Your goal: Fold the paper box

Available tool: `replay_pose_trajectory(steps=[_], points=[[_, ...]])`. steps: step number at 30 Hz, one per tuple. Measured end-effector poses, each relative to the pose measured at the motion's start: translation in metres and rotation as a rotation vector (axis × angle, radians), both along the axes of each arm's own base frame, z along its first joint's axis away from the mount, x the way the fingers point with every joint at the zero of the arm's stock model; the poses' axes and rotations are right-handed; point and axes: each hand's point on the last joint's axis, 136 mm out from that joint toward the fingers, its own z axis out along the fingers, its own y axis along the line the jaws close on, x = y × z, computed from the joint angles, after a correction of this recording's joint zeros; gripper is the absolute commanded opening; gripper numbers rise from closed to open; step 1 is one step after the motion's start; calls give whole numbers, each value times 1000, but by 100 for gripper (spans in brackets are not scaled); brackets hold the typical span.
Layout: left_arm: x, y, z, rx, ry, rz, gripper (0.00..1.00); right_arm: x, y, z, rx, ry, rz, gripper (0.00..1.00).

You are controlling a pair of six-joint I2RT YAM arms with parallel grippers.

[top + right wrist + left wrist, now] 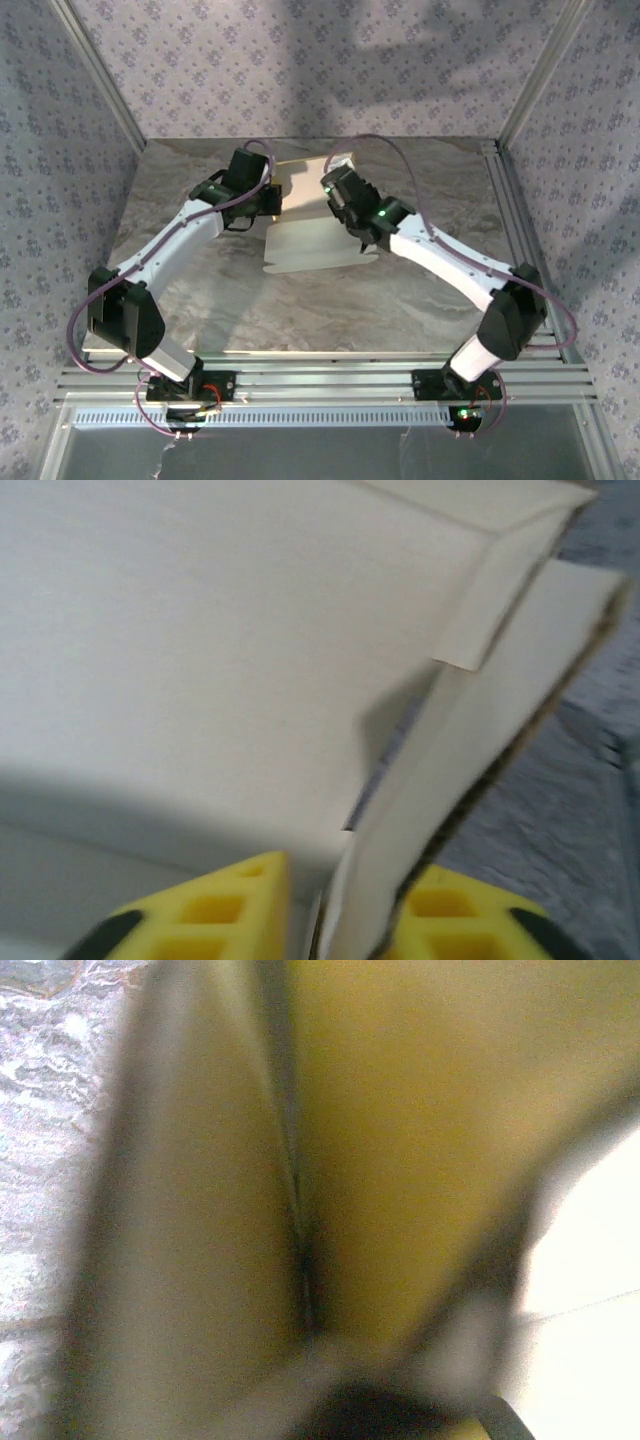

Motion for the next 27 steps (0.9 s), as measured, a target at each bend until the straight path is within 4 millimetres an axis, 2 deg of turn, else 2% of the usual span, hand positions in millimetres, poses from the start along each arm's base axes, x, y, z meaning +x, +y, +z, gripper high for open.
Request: replay_pose_trajectory(steps=[4, 9, 11, 14, 16, 18, 21, 24, 27], points=[[5, 3, 1, -55, -23, -35, 0, -18, -3, 31, 204, 86, 225, 55], [3, 10, -9, -103, -13, -97, 0, -57, -33, 105, 518, 35, 488, 62], [3, 10, -10, -127, -5, -125, 0, -70, -46, 128, 611, -20, 546, 61], [3, 5, -6, -173, -13, -181, 0, -69, -65, 142, 707, -54, 573, 57], [2, -1, -5, -197, -12, -224, 0, -55, -76, 142, 766, -50, 566, 54], [-2, -7, -7, -219, -1, -271, 0, -32, -88, 134, 840, -18, 555, 52], [-4, -16, -11, -244, 18, -323, 0, -2, -90, 103, 944, 109, 567, 49], [-5, -21, -12, -263, 32, -355, 0, -5, -69, 75, 985, 256, 630, 47], [-2, -24, -7, -275, 34, -378, 0, -29, -45, 72, 993, 339, 739, 49]])
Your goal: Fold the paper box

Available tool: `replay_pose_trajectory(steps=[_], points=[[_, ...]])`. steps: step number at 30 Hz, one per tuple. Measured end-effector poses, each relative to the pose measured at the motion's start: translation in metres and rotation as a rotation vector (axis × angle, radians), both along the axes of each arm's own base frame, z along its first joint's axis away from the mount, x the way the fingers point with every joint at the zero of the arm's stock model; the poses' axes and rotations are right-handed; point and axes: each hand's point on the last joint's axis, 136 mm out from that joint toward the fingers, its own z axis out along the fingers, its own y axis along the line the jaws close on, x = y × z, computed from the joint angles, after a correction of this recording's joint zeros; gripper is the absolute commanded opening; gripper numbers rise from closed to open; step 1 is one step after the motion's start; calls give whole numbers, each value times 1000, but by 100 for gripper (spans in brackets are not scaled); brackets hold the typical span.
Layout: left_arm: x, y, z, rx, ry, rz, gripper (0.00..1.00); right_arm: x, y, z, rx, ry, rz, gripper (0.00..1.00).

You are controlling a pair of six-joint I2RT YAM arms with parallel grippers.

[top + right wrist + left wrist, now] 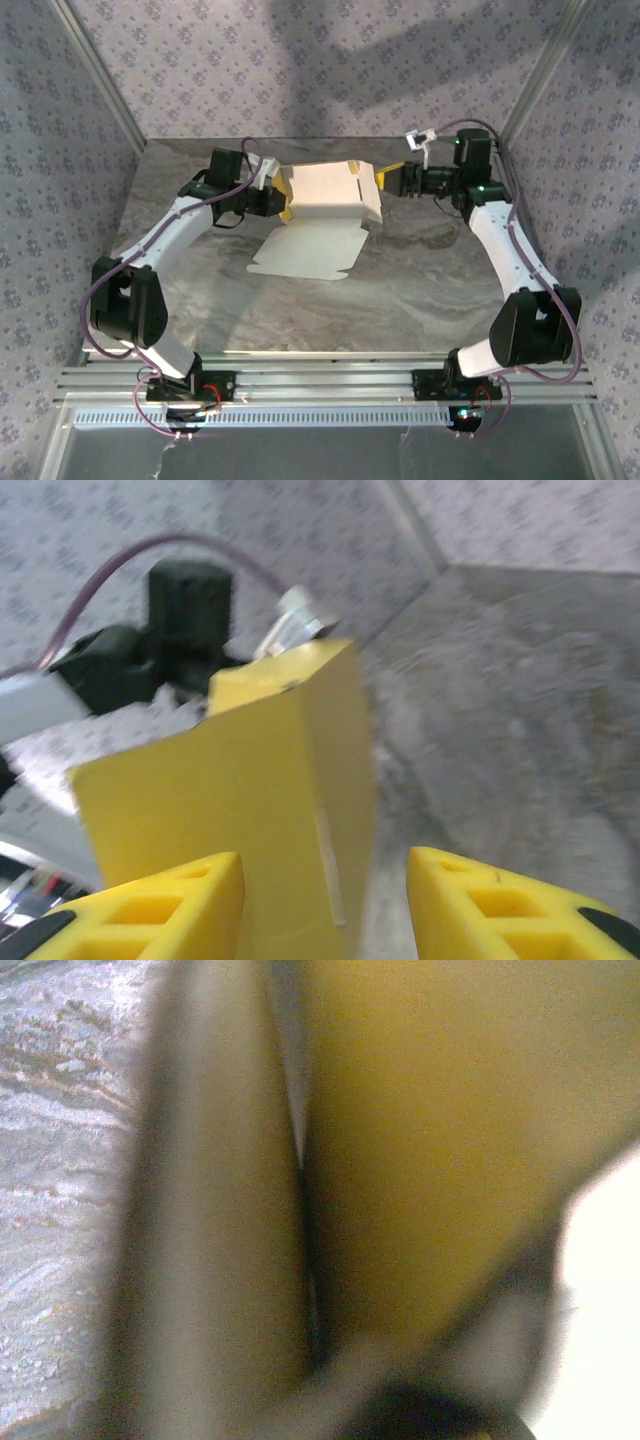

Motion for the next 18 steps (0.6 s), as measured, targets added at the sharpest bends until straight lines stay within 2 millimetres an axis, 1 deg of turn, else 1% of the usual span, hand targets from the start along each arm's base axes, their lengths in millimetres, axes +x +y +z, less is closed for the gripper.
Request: replay_pose_trajectory(steps=[1, 3, 7, 11, 18], points=[[2, -1, 4, -5, -6, -8, 0, -5, 4, 4, 6, -10, 25, 49], [6, -5, 11, -16, -21, -24, 0, -10, 5, 11, 15, -36, 53, 50], [9, -8, 21, -30, -36, -42, 0, -14, 6, 17, 12, -59, 74, 51], [7, -8, 20, -28, -24, -49, 0, -22, 13, 17, 1, -58, 103, 52], [5, -7, 17, -22, -10, -50, 0, -30, 21, 13, -28, -58, 114, 54]])
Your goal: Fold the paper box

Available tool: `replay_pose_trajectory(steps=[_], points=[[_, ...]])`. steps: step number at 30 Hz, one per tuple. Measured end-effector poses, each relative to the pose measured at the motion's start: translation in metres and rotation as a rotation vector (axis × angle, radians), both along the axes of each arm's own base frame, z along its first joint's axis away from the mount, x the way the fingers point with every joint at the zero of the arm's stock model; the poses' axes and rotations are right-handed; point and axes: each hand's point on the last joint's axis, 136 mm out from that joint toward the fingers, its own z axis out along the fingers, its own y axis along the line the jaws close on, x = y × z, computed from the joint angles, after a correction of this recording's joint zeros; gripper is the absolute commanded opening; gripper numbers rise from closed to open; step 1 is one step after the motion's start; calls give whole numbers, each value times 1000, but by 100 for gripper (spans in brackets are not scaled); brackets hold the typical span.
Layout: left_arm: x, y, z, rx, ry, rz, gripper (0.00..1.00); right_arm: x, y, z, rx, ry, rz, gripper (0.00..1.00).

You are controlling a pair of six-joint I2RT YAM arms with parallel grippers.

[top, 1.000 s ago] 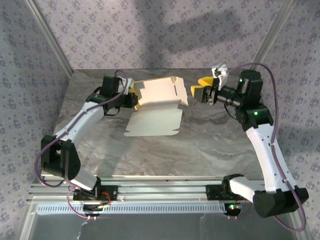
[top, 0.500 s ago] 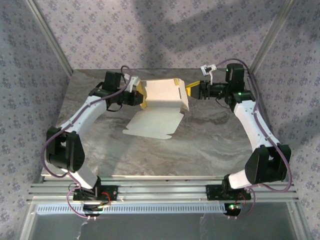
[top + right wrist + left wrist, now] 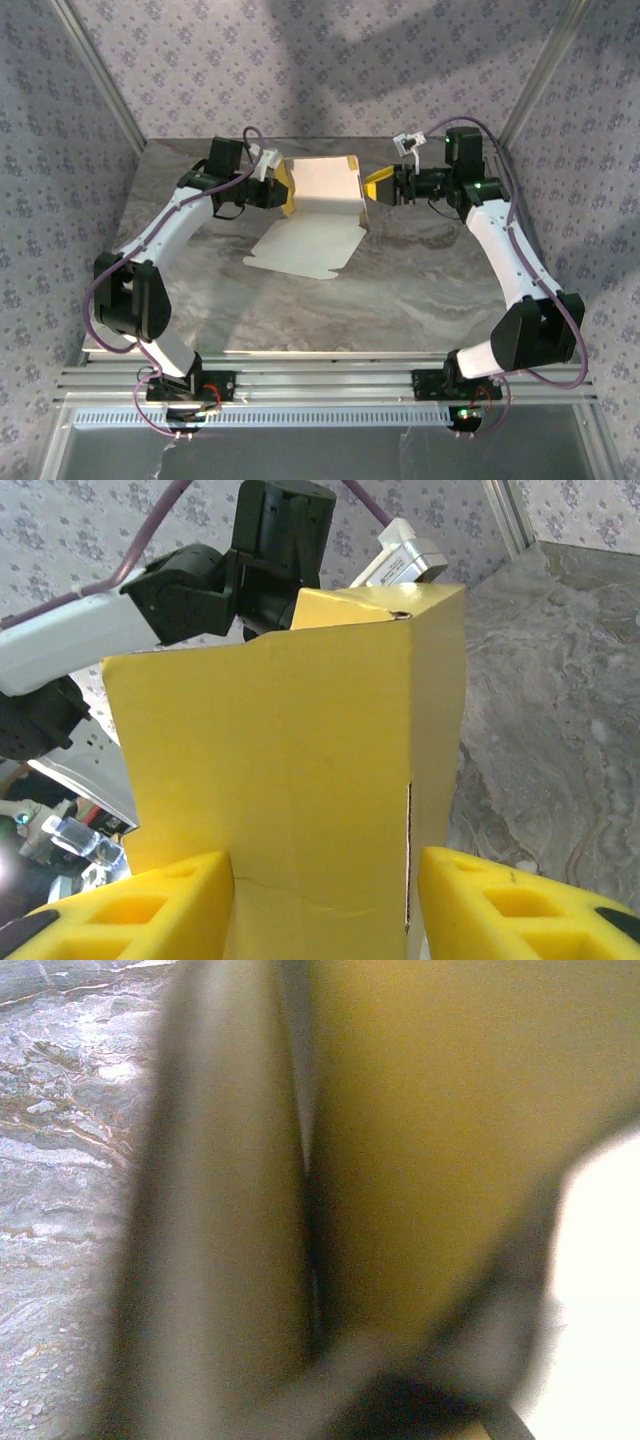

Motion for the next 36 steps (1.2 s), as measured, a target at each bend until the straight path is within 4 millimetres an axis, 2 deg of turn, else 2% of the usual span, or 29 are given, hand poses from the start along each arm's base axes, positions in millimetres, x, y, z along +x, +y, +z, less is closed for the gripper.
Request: replay_pose_trajectory(steps=[20, 36], points=[[-3, -2, -5, 45, 6, 13, 0, -4, 17, -6, -122, -66, -70, 58], [-2, -3, -5, 67, -2, 23, 0, -8, 17, -6, -158, -84, -98, 69]])
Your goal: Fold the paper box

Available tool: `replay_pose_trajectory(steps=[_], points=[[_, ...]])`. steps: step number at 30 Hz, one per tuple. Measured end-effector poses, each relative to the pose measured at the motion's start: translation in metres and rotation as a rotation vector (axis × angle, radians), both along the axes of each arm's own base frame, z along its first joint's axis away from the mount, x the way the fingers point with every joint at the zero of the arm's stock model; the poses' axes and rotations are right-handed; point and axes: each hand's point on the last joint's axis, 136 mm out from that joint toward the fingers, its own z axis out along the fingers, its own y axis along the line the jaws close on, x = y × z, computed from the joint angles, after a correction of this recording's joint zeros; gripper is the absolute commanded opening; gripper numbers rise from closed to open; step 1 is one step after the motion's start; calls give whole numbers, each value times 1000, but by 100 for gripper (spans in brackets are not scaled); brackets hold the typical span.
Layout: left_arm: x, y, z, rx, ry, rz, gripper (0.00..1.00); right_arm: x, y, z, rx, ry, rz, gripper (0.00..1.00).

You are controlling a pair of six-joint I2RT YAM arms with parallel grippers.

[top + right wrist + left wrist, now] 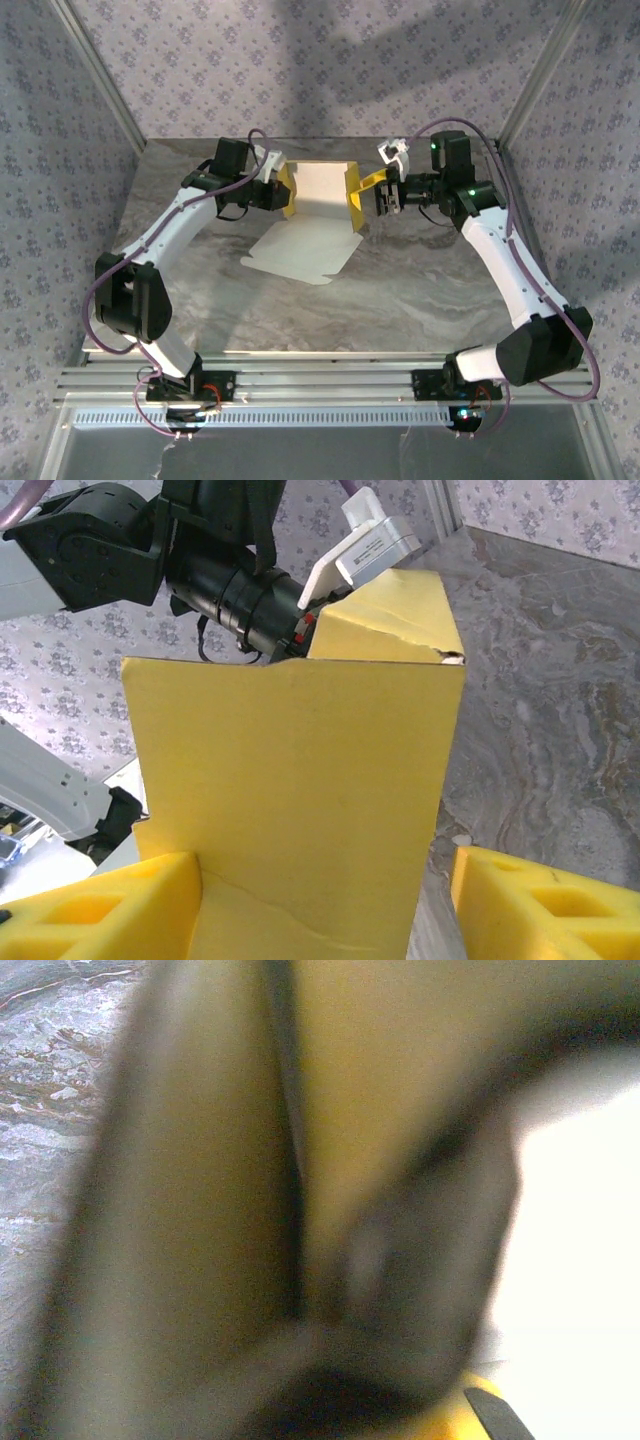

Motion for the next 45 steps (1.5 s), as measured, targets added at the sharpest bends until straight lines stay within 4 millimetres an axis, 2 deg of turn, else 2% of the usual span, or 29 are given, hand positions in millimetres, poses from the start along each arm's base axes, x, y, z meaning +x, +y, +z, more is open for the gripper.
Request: replay_pose_trajectory(steps=[5, 16, 22, 37, 45], points=[[0, 1, -1, 5, 0, 4, 0, -3, 2, -2, -4, 6, 11, 74], [0, 3, -3, 20, 6, 14, 0, -5, 5, -6, -22, 16, 11, 75], [-3, 1, -5, 30, 5, 4, 0, -3, 9, -16, -59, 27, -3, 79], [-3, -1, -6, 49, -2, 10, 0, 17, 3, -34, -160, 12, -123, 66], [-2, 0, -7, 60, -6, 18, 0, 25, 0, -39, -218, -9, -189, 52]])
